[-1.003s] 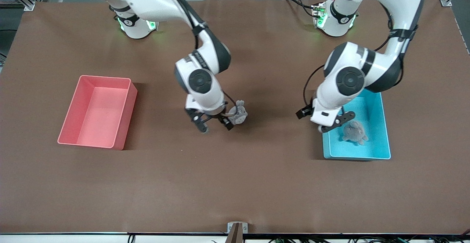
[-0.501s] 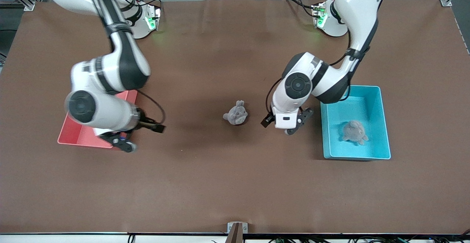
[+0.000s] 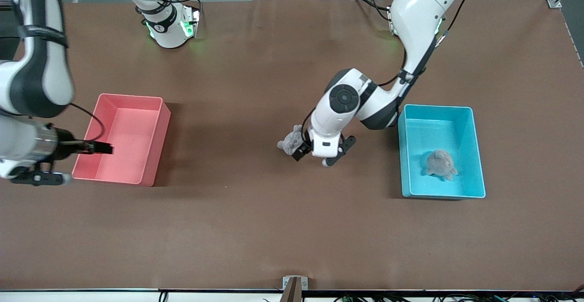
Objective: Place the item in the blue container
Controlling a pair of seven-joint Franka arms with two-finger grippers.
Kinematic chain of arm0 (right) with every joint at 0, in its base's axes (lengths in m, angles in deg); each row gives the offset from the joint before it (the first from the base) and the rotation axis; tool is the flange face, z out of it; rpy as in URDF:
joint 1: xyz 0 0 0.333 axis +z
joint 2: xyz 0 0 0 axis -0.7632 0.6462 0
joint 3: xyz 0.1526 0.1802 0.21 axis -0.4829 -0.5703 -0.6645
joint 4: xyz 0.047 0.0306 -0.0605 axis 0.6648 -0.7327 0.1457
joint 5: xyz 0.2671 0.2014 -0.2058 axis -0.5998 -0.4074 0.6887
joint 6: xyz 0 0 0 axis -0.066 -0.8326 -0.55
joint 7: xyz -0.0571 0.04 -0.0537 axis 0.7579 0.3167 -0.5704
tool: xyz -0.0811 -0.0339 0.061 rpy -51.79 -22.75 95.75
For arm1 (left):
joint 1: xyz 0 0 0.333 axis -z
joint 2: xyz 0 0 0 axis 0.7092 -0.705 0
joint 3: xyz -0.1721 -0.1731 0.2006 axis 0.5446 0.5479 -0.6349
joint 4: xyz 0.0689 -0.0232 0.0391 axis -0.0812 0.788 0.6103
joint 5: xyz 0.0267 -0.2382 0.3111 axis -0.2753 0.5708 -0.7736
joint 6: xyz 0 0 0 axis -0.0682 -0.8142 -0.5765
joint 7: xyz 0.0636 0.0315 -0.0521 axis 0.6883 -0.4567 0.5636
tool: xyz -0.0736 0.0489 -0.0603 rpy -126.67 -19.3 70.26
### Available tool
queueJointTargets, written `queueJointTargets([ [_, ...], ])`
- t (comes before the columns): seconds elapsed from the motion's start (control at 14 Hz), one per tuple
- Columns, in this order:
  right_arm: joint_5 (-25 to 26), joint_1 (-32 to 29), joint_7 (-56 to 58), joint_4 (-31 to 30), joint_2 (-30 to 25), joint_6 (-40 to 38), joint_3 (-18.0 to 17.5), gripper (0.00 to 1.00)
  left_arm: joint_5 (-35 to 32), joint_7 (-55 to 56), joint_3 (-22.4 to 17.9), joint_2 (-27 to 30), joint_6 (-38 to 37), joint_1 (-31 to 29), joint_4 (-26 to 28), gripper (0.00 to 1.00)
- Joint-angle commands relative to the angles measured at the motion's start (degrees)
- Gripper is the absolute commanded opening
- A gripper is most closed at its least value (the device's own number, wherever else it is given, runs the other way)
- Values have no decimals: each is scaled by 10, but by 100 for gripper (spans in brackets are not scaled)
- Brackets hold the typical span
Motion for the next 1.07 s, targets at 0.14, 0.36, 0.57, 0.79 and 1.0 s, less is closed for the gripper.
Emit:
queueJointTargets([
  [0.14, 69, -29, 39, 15, -21, 1, -15, 100, 4, -23, -4, -19, 20, 43, 3, 100],
  [0.36, 64, -37, 38, 37, -21, -21, -15, 100, 0, -114, -5, -17, 6, 49, 33, 98],
  [0.57, 56, -35, 0, 55, -21, -40, -20, 100, -26, -131, -6, -19, 4, 49, 29, 98],
  [0.79, 41, -23, -12, 57, -20, -42, -21, 100, -62, -133, -8, -22, 8, 43, 27, 99],
  [1.0, 42, -21, -12, 71, -19, -46, -21, 100, -61, -132, -9, -23, 10, 43, 19, 99],
])
